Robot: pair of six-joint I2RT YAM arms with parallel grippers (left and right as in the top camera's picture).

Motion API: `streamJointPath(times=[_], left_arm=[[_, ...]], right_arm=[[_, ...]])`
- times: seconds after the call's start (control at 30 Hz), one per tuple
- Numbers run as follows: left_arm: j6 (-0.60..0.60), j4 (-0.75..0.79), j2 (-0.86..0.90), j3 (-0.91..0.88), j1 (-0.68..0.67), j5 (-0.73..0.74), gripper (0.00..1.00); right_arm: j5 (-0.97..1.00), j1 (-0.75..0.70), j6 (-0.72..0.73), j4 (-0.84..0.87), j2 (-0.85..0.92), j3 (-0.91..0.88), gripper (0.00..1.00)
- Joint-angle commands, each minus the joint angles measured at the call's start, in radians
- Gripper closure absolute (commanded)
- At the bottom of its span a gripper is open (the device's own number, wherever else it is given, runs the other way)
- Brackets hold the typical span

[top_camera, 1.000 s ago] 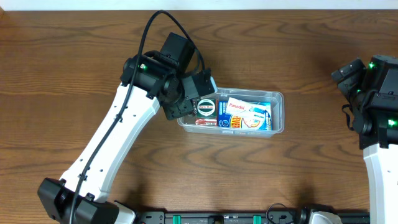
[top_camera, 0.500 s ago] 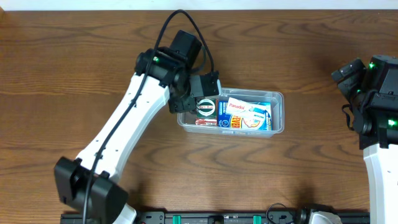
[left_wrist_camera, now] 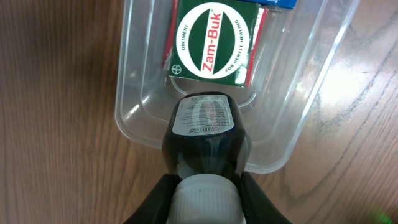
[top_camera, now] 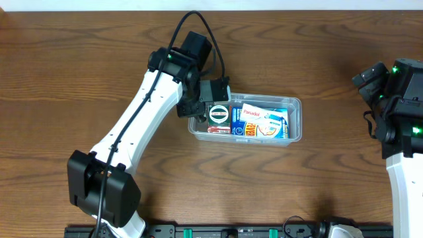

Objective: Pack container
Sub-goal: 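Lower the brown bottle into the container's left end and release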

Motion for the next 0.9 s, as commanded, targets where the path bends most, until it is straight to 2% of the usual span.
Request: streamJointPath(times=[0.0,0.87], left_arm=[[0.026,0.002,0.004,-0.003,0.016,-0.011,0.94],[0.032,0.035,0.004,-0.013,0.018,0.009,0.94]], right_arm=[[0.009,-0.005,0.014,-0.001,0.002,0.008,0.01],[0.009,-0.005,0.014,-0.001,0.002,0.008,0.01]])
